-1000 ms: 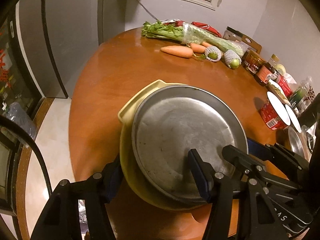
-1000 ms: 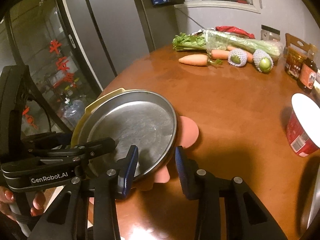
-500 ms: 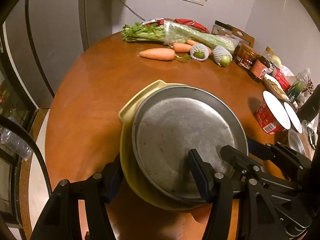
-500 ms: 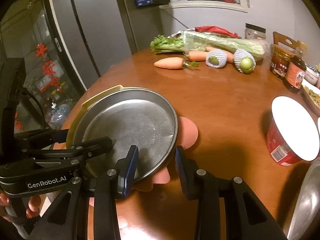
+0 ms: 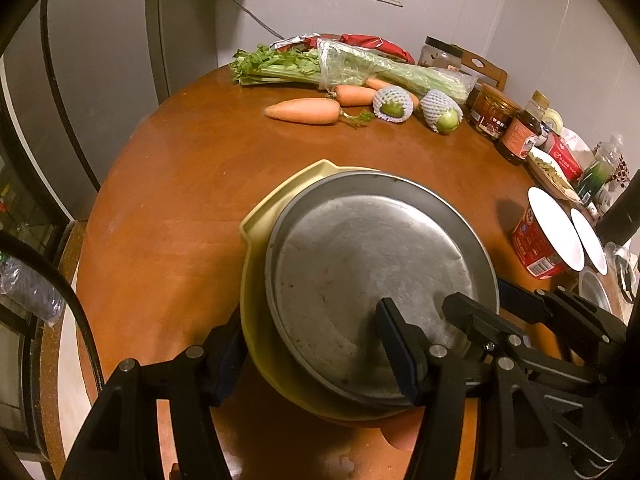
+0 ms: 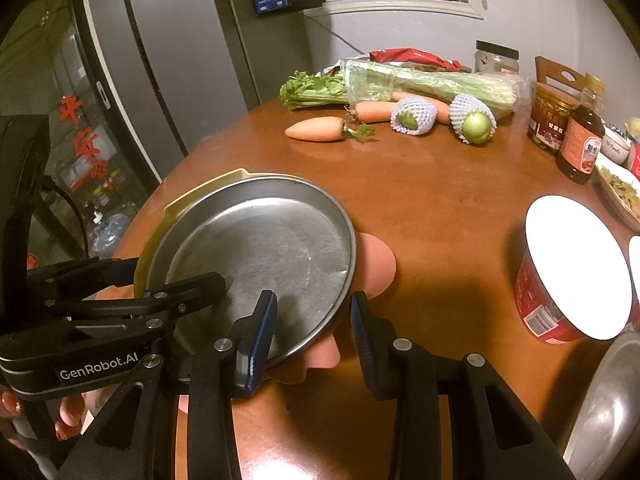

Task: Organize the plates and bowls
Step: 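Open the left tool and withdraw it from the tray rim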

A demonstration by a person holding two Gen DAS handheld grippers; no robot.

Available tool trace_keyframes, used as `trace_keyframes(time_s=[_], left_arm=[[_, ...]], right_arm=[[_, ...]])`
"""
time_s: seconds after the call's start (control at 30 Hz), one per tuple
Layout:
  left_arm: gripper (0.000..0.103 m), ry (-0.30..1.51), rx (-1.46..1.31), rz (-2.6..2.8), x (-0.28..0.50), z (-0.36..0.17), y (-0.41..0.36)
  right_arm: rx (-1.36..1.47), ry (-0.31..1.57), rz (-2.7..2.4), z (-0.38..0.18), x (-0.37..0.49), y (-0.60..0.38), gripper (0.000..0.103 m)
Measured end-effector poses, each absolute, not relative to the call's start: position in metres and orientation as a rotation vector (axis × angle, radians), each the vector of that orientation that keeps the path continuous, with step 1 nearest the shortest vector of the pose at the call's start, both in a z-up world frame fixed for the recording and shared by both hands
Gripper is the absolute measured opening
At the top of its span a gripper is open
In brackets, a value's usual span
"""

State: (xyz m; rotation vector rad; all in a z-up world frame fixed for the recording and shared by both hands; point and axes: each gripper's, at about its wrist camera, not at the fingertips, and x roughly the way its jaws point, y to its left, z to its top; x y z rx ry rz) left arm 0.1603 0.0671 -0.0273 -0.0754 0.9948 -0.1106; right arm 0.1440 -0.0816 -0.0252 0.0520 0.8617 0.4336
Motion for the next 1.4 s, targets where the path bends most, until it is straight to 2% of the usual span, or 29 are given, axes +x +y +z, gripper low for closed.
trace_keyframes(time_s=[0.97,1.13,1.4], left_arm=[[0.062,0.940,-0.046,-0.022,0.145,-0.015,0.078],[0.063,0.911,-0.041,-0.021,0.136,-0.005,0.076],[0.063,0.876,-0.025,-0.042,0.118,0.012,0.062]], right_arm=[[0.092,0.828,0.388,-0.011,0.135,-0.094,0.043],[0.079,0.791,0.377,-0.002,0.127,-0.096,0.048],[0.074,0.731,0.363,0.016,0.110,-0.107,0.050]])
